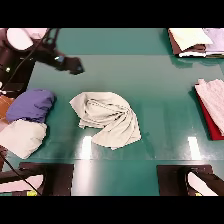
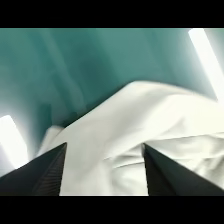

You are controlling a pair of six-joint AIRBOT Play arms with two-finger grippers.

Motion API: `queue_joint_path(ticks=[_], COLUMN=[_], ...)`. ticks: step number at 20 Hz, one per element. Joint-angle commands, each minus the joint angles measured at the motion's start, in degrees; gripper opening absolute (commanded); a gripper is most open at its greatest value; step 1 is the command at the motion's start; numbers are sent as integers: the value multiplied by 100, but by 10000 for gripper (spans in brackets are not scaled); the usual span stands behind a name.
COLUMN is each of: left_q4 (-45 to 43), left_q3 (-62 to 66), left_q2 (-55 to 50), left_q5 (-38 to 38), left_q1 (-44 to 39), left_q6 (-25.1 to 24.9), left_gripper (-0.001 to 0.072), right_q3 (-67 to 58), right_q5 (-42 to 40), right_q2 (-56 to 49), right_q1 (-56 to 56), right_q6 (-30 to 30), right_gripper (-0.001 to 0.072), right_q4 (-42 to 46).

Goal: Fold the shirts.

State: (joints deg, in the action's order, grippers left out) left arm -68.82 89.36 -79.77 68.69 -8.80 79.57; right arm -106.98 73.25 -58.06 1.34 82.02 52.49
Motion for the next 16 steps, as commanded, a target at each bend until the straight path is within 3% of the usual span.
queue_joint_path(ticks=[1, 4, 6, 13, 14, 15, 16], left_q4=[367, 1233, 1270, 1303, 1311, 1335, 1412], left_q3=[-1279, -2111, -2260, -2273, -2256, -2201, -2092], left_q2=[-85, -398, -645, -1115, -1110, -1110, -1110], left_q5=[-151, -304, -352, -457, -452, -452, -428], left_q1=[1150, 1589, 1576, 1169, 1097, 1080, 1095], left_q6=[-63, -739, -920, -1073, -1106, -1102, -1080], left_gripper=[550, 551, 551, 549, 427, 186, 35], right_q3=[155, 455, 643, 815, 815, 817, 820], right_q5=[-9, -7, -13, 168, 293, 459, 699], right_q2=[-15, -15, -15, -17, -20, -33, -72], right_q1=[2, 7, 7, 4, 4, 4, 2], right_q6=[4, 4, 4, 4, 4, 4, 7], right_gripper=[15, 15, 15, 15, 14, 15, 14], right_q4=[-44, -48, -48, -35, -2, 20, 22])
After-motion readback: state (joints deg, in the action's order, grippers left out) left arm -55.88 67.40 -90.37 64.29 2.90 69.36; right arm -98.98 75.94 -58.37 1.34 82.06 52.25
